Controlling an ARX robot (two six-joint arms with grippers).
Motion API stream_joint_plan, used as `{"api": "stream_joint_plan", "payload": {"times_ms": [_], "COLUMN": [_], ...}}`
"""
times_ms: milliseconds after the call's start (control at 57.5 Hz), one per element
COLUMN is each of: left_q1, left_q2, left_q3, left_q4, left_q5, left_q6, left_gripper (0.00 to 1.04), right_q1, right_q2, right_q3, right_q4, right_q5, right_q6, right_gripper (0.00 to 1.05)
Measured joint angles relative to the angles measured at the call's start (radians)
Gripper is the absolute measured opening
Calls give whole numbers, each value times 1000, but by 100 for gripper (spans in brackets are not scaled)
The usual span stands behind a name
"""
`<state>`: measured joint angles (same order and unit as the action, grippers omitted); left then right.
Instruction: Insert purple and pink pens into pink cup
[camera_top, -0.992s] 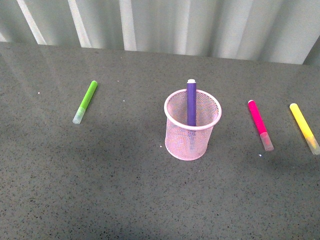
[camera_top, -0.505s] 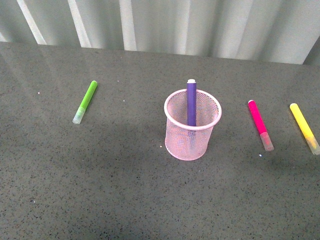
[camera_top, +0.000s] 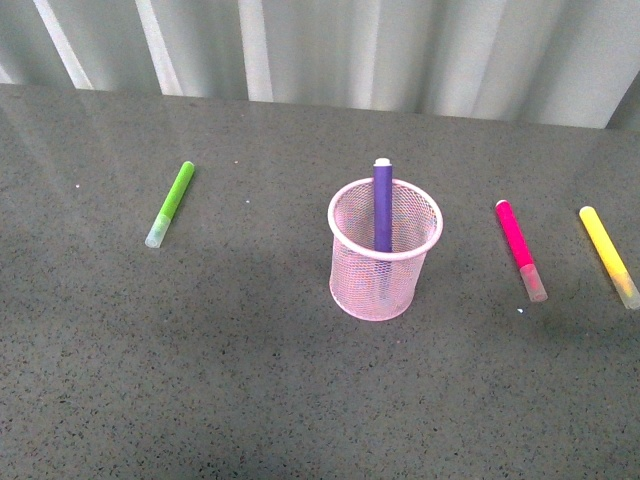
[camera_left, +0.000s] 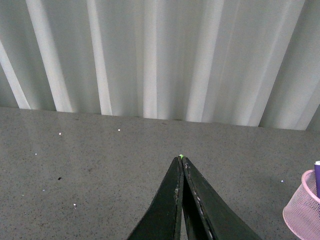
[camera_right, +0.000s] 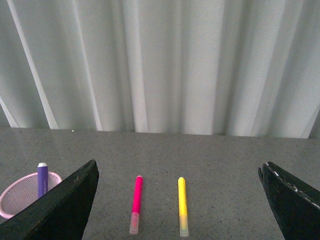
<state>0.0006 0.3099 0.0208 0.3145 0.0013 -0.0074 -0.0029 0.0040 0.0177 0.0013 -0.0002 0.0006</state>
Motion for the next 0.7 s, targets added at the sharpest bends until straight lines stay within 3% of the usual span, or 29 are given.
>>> {"api": "stream_joint_plan", "payload": {"times_ms": [470,574,696], "left_q1": [0,0,0], "left_q2": [-137,-258,-306], "left_q3": [0,0,0], "left_q4": [-137,-294,-310], "left_q5": [0,0,0], "left_q6": [0,0,0], "left_gripper": [4,4,4], "right_q1": [0,0,0], "right_q2": [0,0,0], "right_q3": [0,0,0], "right_q4": [0,0,0], "right_q5": [0,0,0], "right_q6": [0,0,0], "right_gripper": [98,98,98]}}
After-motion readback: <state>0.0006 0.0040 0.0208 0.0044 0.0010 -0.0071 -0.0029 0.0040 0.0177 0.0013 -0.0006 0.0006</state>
